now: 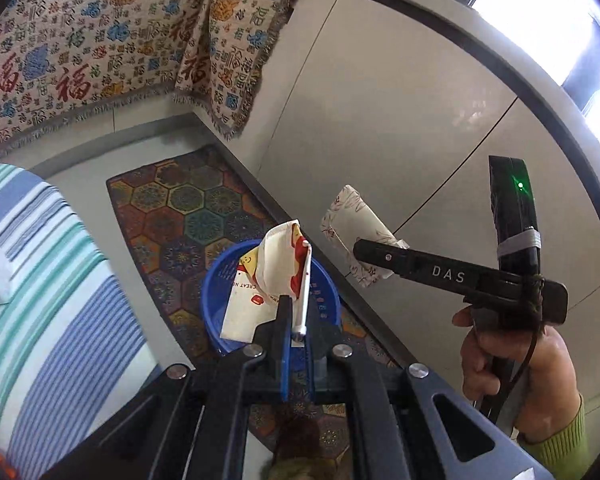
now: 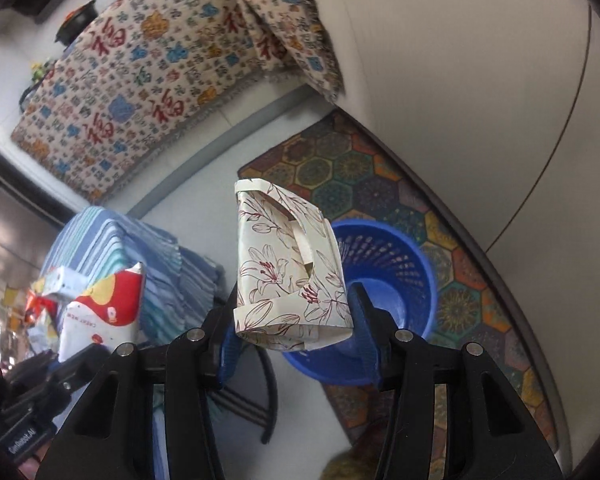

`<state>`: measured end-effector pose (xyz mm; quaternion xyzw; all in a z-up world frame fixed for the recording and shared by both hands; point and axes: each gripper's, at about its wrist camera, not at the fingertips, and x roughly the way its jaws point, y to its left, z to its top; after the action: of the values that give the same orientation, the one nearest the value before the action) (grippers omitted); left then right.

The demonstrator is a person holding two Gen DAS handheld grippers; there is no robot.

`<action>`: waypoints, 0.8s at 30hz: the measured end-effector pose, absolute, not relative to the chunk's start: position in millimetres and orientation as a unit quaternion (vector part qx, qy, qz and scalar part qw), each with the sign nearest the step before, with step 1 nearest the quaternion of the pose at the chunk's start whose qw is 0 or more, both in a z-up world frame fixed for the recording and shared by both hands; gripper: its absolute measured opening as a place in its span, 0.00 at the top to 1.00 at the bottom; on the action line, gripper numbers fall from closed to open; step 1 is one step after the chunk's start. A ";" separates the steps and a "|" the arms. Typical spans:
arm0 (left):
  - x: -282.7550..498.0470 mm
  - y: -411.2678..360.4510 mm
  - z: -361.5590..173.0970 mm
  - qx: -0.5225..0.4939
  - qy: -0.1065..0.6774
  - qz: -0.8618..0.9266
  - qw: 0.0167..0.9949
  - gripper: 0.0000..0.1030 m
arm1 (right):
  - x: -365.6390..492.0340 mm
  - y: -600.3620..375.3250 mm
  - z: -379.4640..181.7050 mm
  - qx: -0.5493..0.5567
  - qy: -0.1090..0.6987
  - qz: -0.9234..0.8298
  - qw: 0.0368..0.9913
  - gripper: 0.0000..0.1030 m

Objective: Collect trash
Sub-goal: 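Drop the tissue box in the wastebasket while the left tool grasps a paper wrapper, then release the white paper wrapper from the left tool into the wastebasket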

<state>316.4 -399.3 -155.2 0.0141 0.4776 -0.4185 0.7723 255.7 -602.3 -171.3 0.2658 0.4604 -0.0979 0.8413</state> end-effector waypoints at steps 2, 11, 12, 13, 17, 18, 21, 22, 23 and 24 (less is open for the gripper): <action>324.1 -419.4 -175.6 0.010 0.491 -0.418 0.764 0.95 | 256.1 -617.2 -187.8 0.285 0.464 -0.105 0.832 0.51; 351.6 -472.0 -245.0 0.000 0.537 -0.405 0.740 0.95 | 259.6 -661.2 -231.8 0.338 0.471 -0.130 0.805 0.49; 354.5 -475.7 -249.3 0.000 0.539 -0.405 0.738 0.95 | 259.1 -665.1 -234.4 0.344 0.470 -0.134 0.802 0.48; 355.6 -479.1 -253.4 0.000 0.541 -0.405 0.737 0.94 | 258.9 -667.3 -236.4 0.350 0.467 -0.136 0.801 0.45; 366.5 -488.0 -267.1 -0.019 0.553 -0.408 0.726 0.66 | 258.9 -675.9 -241.6 0.364 0.454 -0.143 0.800 0.25; 368.2 -487.8 -268.6 -0.025 0.554 -0.406 0.727 0.46 | 260.4 -677.1 -242.8 0.370 0.452 -0.141 0.799 0.22; 375.2 -484.3 -266.0 -0.041 0.547 -0.396 0.736 0.39 | 257.0 -678.2 -238.1 0.367 0.447 -0.145 0.803 0.22; 375.9 -479.7 -260.4 -0.048 0.543 -0.395 0.739 0.39 | 261.0 -677.9 -232.6 0.362 0.440 -0.149 0.808 0.22; 376.6 -476.3 -253.4 -0.051 0.535 -0.395 0.745 0.39 | 258.8 -676.7 -225.2 0.354 0.432 -0.153 0.815 0.22; 374.8 -470.9 -243.5 -0.050 0.524 -0.394 0.754 0.39 | 257.3 -674.7 -217.1 0.345 0.422 -0.157 0.824 0.22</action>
<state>374.8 -470.9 -243.5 -0.0500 0.5237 -0.3936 0.7539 257.3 -674.7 -217.1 0.3449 0.4221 -0.1573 0.8235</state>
